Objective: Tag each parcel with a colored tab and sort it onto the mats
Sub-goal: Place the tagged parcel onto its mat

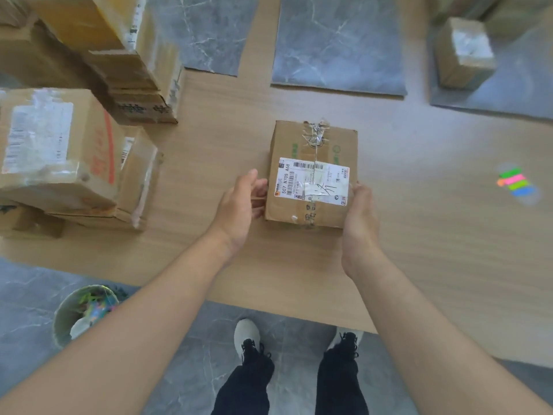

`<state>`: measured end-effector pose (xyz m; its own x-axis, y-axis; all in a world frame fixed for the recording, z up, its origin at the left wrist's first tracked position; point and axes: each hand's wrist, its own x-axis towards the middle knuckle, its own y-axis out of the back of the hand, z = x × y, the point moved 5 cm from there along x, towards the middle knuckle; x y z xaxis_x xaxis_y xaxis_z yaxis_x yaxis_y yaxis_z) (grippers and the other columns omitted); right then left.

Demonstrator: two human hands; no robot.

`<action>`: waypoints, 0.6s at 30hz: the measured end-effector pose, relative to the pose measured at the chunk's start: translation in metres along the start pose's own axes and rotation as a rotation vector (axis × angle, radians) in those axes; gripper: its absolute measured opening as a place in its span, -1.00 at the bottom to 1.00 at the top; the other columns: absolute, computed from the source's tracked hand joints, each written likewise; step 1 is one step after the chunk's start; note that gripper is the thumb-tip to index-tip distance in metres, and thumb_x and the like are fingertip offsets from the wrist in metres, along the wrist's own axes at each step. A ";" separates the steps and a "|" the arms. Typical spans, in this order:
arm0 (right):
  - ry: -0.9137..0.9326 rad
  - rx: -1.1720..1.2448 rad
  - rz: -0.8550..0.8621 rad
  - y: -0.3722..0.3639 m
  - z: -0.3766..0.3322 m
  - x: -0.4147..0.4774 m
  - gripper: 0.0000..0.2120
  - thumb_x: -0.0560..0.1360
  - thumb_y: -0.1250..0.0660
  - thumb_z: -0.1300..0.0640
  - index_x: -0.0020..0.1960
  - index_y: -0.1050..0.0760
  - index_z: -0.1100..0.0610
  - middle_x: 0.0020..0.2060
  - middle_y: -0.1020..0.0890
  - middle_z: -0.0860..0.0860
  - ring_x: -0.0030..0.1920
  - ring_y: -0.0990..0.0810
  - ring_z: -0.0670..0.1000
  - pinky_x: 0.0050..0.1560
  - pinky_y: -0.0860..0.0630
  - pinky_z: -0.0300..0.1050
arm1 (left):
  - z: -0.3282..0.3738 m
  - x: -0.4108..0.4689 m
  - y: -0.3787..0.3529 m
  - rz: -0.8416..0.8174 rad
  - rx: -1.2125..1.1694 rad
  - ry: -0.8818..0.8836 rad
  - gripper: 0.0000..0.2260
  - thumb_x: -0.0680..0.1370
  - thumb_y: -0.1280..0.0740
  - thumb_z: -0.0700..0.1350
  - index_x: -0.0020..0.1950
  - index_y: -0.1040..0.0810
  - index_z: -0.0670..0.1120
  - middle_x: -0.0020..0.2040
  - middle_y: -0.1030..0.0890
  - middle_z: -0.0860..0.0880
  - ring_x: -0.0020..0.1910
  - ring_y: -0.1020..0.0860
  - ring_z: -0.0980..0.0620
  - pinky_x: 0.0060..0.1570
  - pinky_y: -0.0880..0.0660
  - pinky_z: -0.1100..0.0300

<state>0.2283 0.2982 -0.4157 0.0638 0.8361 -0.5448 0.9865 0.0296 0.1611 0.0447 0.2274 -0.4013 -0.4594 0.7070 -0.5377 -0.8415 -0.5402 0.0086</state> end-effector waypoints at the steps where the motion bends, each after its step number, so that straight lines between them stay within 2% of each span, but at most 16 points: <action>1: 0.009 0.000 0.011 0.012 -0.001 0.007 -0.69 0.48 -0.08 -0.11 -0.06 -0.59 -0.09 -0.12 -0.71 -0.20 -0.02 -0.61 -0.05 0.02 -0.47 -0.09 | 0.001 0.001 -0.015 -0.008 0.006 -0.003 -0.61 0.70 -0.05 0.04 0.03 -0.64 -0.07 -0.20 -0.68 0.09 -0.17 -0.62 0.17 -0.09 -0.54 0.28; 2: 0.012 0.000 0.024 0.025 -0.001 0.014 -0.64 0.45 -0.08 -0.14 0.00 -0.60 -0.09 -0.06 -0.71 -0.18 0.04 -0.62 -0.03 0.09 -0.47 -0.06 | 0.001 0.001 -0.030 -0.014 0.015 -0.004 -0.60 0.70 -0.04 0.03 0.00 -0.64 -0.06 -0.22 -0.68 0.10 -0.17 -0.62 0.16 -0.10 -0.55 0.29; 4: 0.020 0.004 0.052 0.051 -0.001 0.027 -0.53 0.42 -0.08 -0.20 0.14 -0.60 -0.05 0.05 -0.70 -0.15 0.16 -0.62 -0.01 0.25 -0.48 -0.01 | 0.001 0.002 -0.058 -0.030 0.039 -0.010 -0.60 0.70 -0.04 0.04 0.09 -0.63 -0.10 -0.09 -0.67 0.03 -0.05 -0.62 0.07 0.04 -0.55 0.21; 6: 0.036 0.012 0.067 0.075 -0.003 0.039 -0.53 0.45 -0.08 -0.18 0.16 -0.60 -0.01 0.06 -0.70 -0.12 0.17 -0.62 0.01 0.32 -0.47 0.04 | 0.000 0.002 -0.085 -0.035 0.059 -0.016 -0.60 0.70 -0.05 0.04 0.20 -0.61 -0.14 0.03 -0.66 0.01 0.02 -0.62 0.03 0.15 -0.54 0.10; 8: 0.058 0.018 0.063 0.096 -0.005 0.050 -0.57 0.47 -0.08 -0.15 0.13 -0.59 0.01 0.04 -0.71 -0.10 0.16 -0.62 0.03 0.31 -0.48 0.07 | -0.001 0.002 -0.109 -0.044 0.066 -0.028 -0.62 0.69 -0.06 0.03 0.19 -0.61 -0.12 0.06 -0.67 0.04 -0.03 -0.63 0.07 0.20 -0.53 0.05; 11: 0.078 0.001 0.074 0.121 -0.007 0.066 -0.52 0.47 -0.10 -0.19 0.27 -0.55 -0.05 0.18 -0.67 -0.14 0.26 -0.58 -0.02 0.39 -0.45 0.12 | -0.003 0.004 -0.142 -0.073 0.077 -0.041 -0.64 0.69 -0.06 0.04 0.10 -0.62 -0.06 0.08 -0.68 0.04 -0.08 -0.63 0.09 0.20 -0.53 0.03; 14: 0.075 -0.025 0.050 0.138 -0.007 0.078 -0.43 0.46 -0.10 -0.24 0.40 -0.46 -0.08 0.31 -0.60 -0.16 0.37 -0.51 -0.05 0.47 -0.37 0.12 | -0.005 0.006 -0.164 -0.080 0.092 -0.057 -0.64 0.65 -0.10 0.09 0.11 -0.64 -0.04 0.15 -0.67 -0.01 -0.08 -0.61 0.08 0.16 -0.53 0.04; 16: 0.078 -0.034 0.022 0.146 -0.005 0.084 -0.38 0.45 -0.09 -0.27 0.46 -0.42 -0.09 0.38 -0.55 -0.16 0.42 -0.45 -0.08 0.51 -0.32 0.09 | -0.006 0.005 -0.172 -0.060 0.110 -0.074 -0.63 0.62 -0.11 0.11 0.10 -0.65 -0.01 0.10 -0.69 0.03 -0.11 -0.62 0.12 0.06 -0.51 0.14; 18: 0.112 -0.035 -0.033 0.151 -0.002 0.089 -0.46 0.52 -0.10 -0.21 0.46 -0.43 -0.12 0.36 -0.55 -0.23 0.40 -0.45 -0.16 0.49 -0.34 0.00 | -0.006 0.004 -0.177 -0.041 0.124 -0.096 -0.65 0.68 -0.07 0.02 0.06 -0.65 0.02 -0.02 -0.71 0.11 -0.15 -0.62 0.19 0.01 -0.50 0.19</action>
<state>0.3826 0.3778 -0.4381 0.0121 0.8902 -0.4554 0.9819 0.0756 0.1738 0.1933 0.3232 -0.4103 -0.4438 0.7710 -0.4566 -0.8862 -0.4534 0.0958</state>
